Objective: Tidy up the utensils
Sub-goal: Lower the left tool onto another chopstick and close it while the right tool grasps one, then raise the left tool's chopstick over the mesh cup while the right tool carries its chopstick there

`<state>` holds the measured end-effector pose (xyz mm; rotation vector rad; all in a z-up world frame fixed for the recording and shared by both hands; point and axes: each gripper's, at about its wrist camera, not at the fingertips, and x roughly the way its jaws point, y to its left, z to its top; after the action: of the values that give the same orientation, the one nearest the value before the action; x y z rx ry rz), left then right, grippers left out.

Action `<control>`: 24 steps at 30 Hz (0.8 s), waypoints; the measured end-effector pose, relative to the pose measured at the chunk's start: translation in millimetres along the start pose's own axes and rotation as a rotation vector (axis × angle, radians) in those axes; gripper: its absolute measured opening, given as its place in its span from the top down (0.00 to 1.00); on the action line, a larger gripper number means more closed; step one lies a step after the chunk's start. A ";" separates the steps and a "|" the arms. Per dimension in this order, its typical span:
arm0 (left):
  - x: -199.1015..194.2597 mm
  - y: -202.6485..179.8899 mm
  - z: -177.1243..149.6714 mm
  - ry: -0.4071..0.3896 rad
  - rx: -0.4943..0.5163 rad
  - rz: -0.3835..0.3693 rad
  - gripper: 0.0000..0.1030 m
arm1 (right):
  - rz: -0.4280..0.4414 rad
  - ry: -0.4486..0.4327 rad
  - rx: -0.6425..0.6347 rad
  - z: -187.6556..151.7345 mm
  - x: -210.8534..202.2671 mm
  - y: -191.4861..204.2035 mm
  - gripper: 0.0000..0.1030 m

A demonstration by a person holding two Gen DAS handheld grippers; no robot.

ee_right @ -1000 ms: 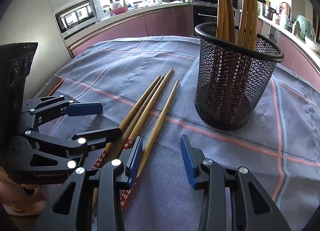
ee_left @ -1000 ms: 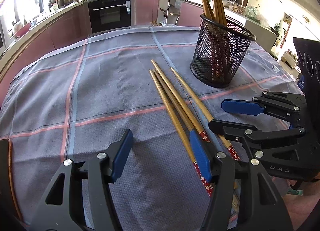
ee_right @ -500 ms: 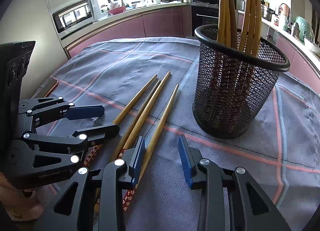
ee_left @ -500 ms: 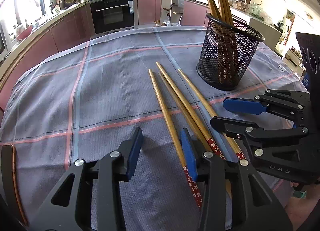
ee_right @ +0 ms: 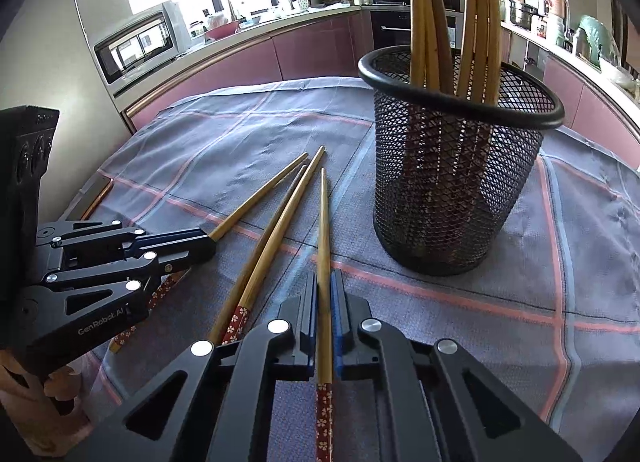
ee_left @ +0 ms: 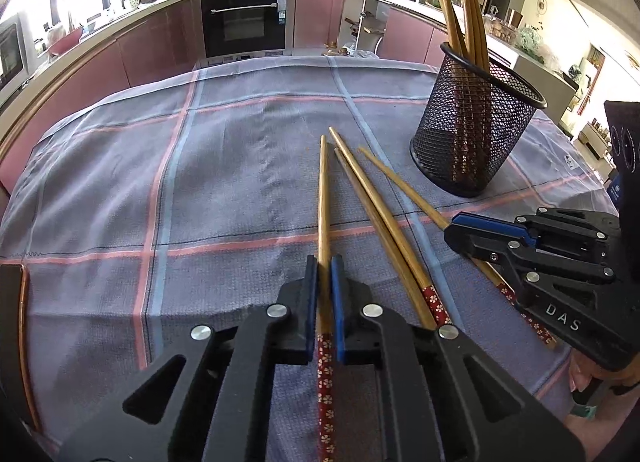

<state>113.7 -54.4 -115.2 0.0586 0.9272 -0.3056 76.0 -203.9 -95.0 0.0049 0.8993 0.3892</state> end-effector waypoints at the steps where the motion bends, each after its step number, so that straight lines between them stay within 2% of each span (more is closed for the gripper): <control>1: -1.5 1.1 -0.1 -0.003 -0.008 -0.001 0.93 | 0.003 -0.004 0.006 -0.5 -1.7 -1.4 0.95; 8: -13.3 -2.6 -3.9 -0.019 0.019 -0.044 0.93 | 0.063 -0.038 -0.027 -0.6 -18.1 2.4 0.95; 16: -10.8 -12.5 -8.0 0.004 0.064 -0.067 0.93 | 0.078 -0.001 -0.073 -1.5 -10.9 12.2 0.95; 24: -2.4 -11.2 -6.2 0.027 0.068 -0.076 0.92 | 0.072 0.023 -0.076 -0.8 -1.5 14.2 0.94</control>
<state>104.3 -63.5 -116.1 0.0901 0.9471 -0.4075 69.9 -191.3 -92.1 -0.0375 0.9085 0.4913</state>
